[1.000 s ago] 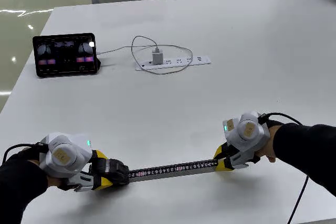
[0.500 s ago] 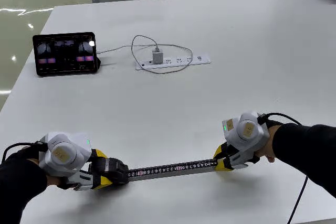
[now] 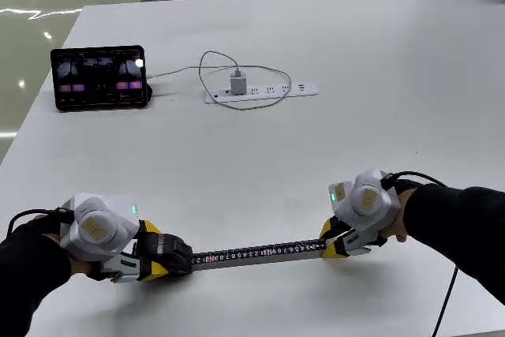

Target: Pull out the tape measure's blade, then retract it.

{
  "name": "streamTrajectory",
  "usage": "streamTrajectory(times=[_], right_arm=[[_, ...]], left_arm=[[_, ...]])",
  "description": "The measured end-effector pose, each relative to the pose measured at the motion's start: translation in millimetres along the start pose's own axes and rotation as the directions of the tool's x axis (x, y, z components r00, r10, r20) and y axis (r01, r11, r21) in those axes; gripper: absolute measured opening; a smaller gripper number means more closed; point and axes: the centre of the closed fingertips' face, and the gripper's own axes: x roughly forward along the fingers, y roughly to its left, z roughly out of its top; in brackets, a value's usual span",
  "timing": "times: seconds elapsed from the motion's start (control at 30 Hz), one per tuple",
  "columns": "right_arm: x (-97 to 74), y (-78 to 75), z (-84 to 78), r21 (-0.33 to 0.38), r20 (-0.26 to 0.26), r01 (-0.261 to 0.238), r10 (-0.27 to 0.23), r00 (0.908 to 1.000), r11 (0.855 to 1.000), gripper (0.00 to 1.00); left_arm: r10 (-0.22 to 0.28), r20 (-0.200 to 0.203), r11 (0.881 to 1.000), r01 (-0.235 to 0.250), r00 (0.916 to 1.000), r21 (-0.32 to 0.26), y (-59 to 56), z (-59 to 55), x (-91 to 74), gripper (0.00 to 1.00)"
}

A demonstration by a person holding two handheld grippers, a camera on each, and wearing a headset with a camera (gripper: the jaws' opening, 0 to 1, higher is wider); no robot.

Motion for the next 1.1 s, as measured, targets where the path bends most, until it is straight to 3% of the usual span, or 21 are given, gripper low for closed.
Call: streamTrajectory(times=[0.37, 0.53, 0.77, 1.1], right_arm=[[0.7, -0.6, -0.2, -0.019, -0.023, 0.005, -0.006, 0.9997, 1.0, 0.12], [1.0, 0.7, 0.0, 0.006, -0.023, 0.001, -0.001, 0.9997, 1.0, 0.15], [0.4, 5.8, 0.3, -0.017, -0.027, -0.004, 0.003, 0.9996, 1.0, 0.2], [-5.7, 6.4, 4.4, -0.045, -0.024, 0.002, -0.003, 0.9997, 0.999, 0.25]], left_arm=[[-0.003, -0.024, 1.0, 0.003, 0.9997, 0.001, -0.2, -0.5, 0.0, 0.32], [-0.001, -0.047, 1.0, 0.0, 0.9989, -0.012, 0.2, -1.0, 0.4, 0.33], [-0.003, -0.069, 1.0, 0.002, 0.9976, -0.009, -0.8, -2.3, -0.3, 0.33], [-0.027, -0.109, 1.0, 0.028, 0.9936, 0.003, 0.1, -8.2, -5.4, 0.43]])
